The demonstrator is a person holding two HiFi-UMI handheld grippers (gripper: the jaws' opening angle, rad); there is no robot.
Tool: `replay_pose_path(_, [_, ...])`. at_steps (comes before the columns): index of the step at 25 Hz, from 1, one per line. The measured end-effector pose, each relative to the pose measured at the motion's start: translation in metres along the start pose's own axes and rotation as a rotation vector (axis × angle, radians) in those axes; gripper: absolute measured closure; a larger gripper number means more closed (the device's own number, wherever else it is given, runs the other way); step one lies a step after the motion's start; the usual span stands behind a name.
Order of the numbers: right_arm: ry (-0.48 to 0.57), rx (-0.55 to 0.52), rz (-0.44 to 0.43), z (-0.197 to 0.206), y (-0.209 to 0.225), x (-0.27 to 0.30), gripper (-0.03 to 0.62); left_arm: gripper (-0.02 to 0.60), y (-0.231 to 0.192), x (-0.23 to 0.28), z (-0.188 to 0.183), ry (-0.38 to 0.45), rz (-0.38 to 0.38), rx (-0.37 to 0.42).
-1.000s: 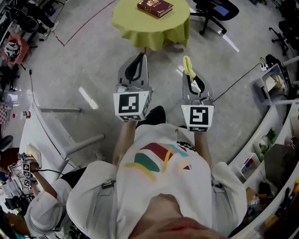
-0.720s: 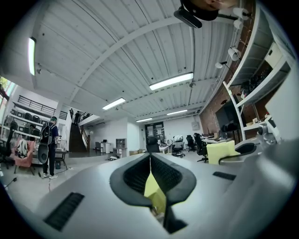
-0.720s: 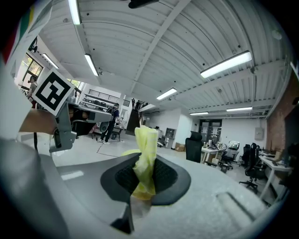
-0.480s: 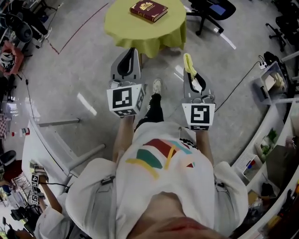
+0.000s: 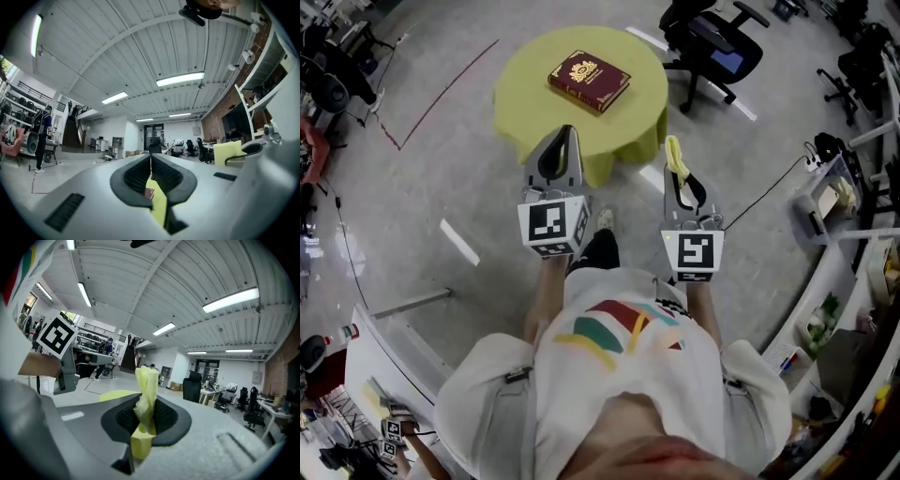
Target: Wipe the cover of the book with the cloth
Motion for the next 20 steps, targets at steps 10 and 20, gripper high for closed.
replay_pose_path(10, [-0.016,0.014,-0.018,-0.040,0.048,0.158,0.566,0.563,-0.075,0.150,-0.014,-0.027,-0.026,-0.006])
replay_pose_path(20, [0.031,0.049,-0.073,-0.036,0.085,0.214,0.566,0.563,-0.063,0.215,0.002,-0.103,-0.043,-0.082])
Point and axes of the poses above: the fingertips, and each gripper's own axes: x forward along the fingers, y to its right, z out of its underside, the point moved 5 cm from there along -x, backward along the fingers, and after that the axes turned 1 degree about -y, right-handed, at the moved point
